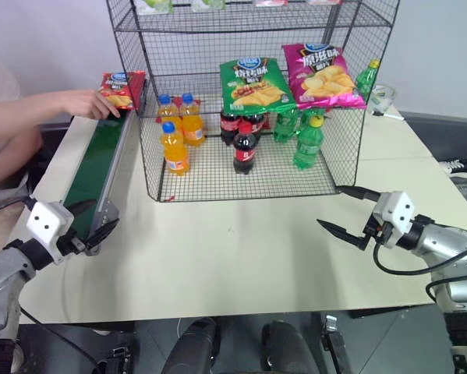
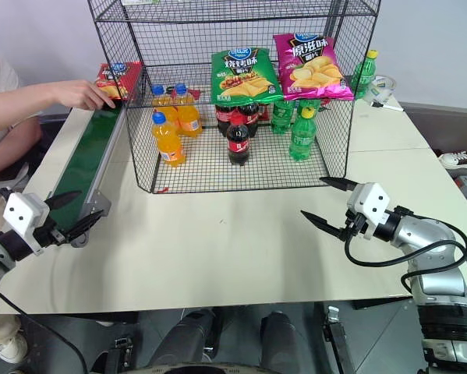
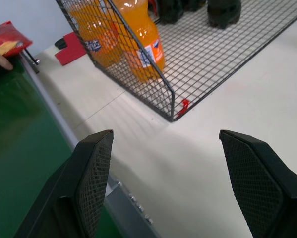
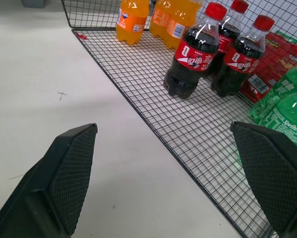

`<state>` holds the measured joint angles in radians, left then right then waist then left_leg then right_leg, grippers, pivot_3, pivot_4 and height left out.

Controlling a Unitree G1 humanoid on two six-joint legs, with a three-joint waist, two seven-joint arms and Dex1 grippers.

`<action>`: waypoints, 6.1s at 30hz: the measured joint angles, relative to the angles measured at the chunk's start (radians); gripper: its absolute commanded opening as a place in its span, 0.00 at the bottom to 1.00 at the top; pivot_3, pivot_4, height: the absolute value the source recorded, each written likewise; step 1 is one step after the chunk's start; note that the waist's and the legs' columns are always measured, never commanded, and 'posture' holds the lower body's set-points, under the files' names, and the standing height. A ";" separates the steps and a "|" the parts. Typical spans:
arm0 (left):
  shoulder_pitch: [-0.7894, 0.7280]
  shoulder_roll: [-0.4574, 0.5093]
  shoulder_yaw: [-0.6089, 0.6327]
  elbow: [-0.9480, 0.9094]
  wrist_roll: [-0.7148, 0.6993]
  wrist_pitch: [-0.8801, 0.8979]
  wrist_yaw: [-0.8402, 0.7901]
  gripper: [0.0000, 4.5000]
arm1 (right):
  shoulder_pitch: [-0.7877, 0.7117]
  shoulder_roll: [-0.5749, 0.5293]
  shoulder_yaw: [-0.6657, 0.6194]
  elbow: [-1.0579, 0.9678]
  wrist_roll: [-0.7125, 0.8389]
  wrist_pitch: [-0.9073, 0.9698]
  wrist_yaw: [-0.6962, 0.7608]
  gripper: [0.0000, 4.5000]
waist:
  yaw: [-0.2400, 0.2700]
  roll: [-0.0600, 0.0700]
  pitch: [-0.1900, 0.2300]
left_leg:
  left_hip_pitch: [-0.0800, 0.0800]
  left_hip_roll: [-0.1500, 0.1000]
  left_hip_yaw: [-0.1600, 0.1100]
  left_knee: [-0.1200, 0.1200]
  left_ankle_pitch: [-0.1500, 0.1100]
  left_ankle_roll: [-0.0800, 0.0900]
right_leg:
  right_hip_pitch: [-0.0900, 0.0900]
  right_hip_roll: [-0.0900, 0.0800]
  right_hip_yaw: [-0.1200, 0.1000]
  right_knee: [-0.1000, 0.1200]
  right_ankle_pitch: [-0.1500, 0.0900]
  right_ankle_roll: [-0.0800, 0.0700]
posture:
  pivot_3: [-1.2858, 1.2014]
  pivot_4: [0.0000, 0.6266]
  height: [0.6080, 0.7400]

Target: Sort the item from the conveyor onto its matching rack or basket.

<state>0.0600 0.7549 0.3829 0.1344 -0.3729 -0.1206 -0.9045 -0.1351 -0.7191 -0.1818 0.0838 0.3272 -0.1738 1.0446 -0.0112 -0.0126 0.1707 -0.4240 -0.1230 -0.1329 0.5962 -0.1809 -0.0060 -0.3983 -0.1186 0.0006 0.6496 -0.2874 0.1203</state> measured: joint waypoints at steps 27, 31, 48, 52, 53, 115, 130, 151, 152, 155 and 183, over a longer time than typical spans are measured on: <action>0.197 -0.035 0.126 -0.072 0.076 -0.179 0.127 0.79 | -0.086 0.059 0.112 -0.010 0.059 0.111 0.071 1.00 | -0.001 0.001 0.001 | -0.001 0.000 0.000 -0.001 -0.001 0.000 | -0.001 0.000 0.000 -0.001 0.000 0.000 | 0.52 0.24 1.00; 0.238 -0.048 0.150 -0.048 0.188 -0.348 0.187 0.79 | -0.054 0.060 0.177 -0.112 0.121 0.238 0.128 1.00 | 0.001 0.000 0.000 | -0.001 0.001 0.000 -0.001 -0.002 -0.002 | -0.001 0.000 0.000 -0.001 -0.001 -0.001 | 0.52 0.24 1.00; 0.483 -0.002 0.350 0.198 0.912 -0.813 0.846 0.79 | -0.147 0.136 0.259 -0.079 0.076 0.275 0.139 1.00 | 0.003 -0.001 0.000 | -0.002 0.000 0.001 -0.002 -0.003 -0.001 | -0.005 0.000 0.000 -0.002 -0.001 -0.001 | 0.52 0.24 1.00; 0.484 -0.009 0.335 0.197 0.986 -0.806 0.971 0.79 | -0.174 0.157 0.272 -0.070 0.075 0.276 0.147 1.00 | 0.002 -0.001 0.000 | -0.002 0.000 0.000 -0.002 -0.003 -0.001 | -0.006 0.000 -0.001 -0.002 -0.001 -0.001 | 0.52 0.24 1.00; 0.480 -0.008 0.329 0.197 0.995 -0.803 0.991 0.79 | -0.177 0.161 0.278 -0.070 0.073 0.276 0.149 1.00 | 0.002 -0.001 0.000 | -0.002 0.000 0.000 -0.002 -0.003 -0.001 | -0.006 0.000 -0.002 -0.002 0.000 0.000 | 0.52 0.24 1.00; 0.397 0.084 0.016 0.256 1.016 -0.669 1.217 0.79 | -0.147 0.192 0.316 -0.140 0.078 0.338 0.122 1.00 | 0.001 -0.002 0.000 | -0.001 0.000 0.000 -0.002 -0.002 -0.001 | -0.006 0.000 -0.003 0.000 0.002 0.004 | 0.52 0.24 1.00; 0.324 0.090 -0.017 0.265 1.002 -0.650 1.211 0.30 | -0.147 0.191 0.316 -0.140 0.070 0.338 0.119 1.00 | 0.001 -0.002 -0.001 | -0.001 0.000 0.000 -0.001 -0.002 -0.001 | -0.006 0.001 -0.003 0.001 0.002 0.004 | 0.52 0.24 1.00; 0.161 0.050 0.016 -0.262 0.880 -0.497 1.012 0.00 | -0.164 0.349 0.168 -0.073 -0.014 0.075 -0.205 1.00 | 0.003 -0.003 -0.001 | 0.000 0.000 0.000 0.000 -0.001 0.000 | -0.006 0.002 -0.003 0.003 0.002 0.004 | 0.52 0.24 1.00; 0.129 0.050 0.008 -0.276 0.871 -0.488 0.998 0.00 | -0.165 0.355 0.165 -0.073 -0.020 0.065 -0.223 1.00 | 0.002 -0.003 -0.001 | 0.000 0.000 0.000 0.000 -0.001 0.000 | -0.006 0.003 -0.003 0.003 0.002 0.004 | 0.52 0.24 1.00; -0.046 0.048 -0.070 -0.318 0.848 -0.445 0.927 0.00 | -0.177 0.389 0.150 -0.062 -0.069 0.009 -0.316 1.00 | 0.000 -0.003 -0.001 | 0.001 -0.001 0.000 0.000 0.000 -0.001 | -0.006 0.004 -0.003 0.005 0.003 0.004 | 0.52 0.24 1.00; -1.233 -0.372 -0.588 1.049 1.079 -0.220 1.289 0.00 | -0.162 0.418 0.172 -0.134 -0.128 0.013 -0.504 1.00 | -0.003 -0.004 -0.001 | -0.001 -0.003 0.000 0.003 0.003 -0.002 | -0.005 0.005 -0.002 0.013 0.002 0.006 | 0.52 0.24 1.00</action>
<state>-1.1726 0.3828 -0.2049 1.1834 0.7056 -0.3406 0.3843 -0.2973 -0.3012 -0.0102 -0.0503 0.1991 -0.1612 0.5407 -0.0137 -0.0169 0.1699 -0.4252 -0.1256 -0.1331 0.5987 -0.1782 -0.0085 -0.4037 -0.1137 -0.0012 0.6630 -0.2852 0.1263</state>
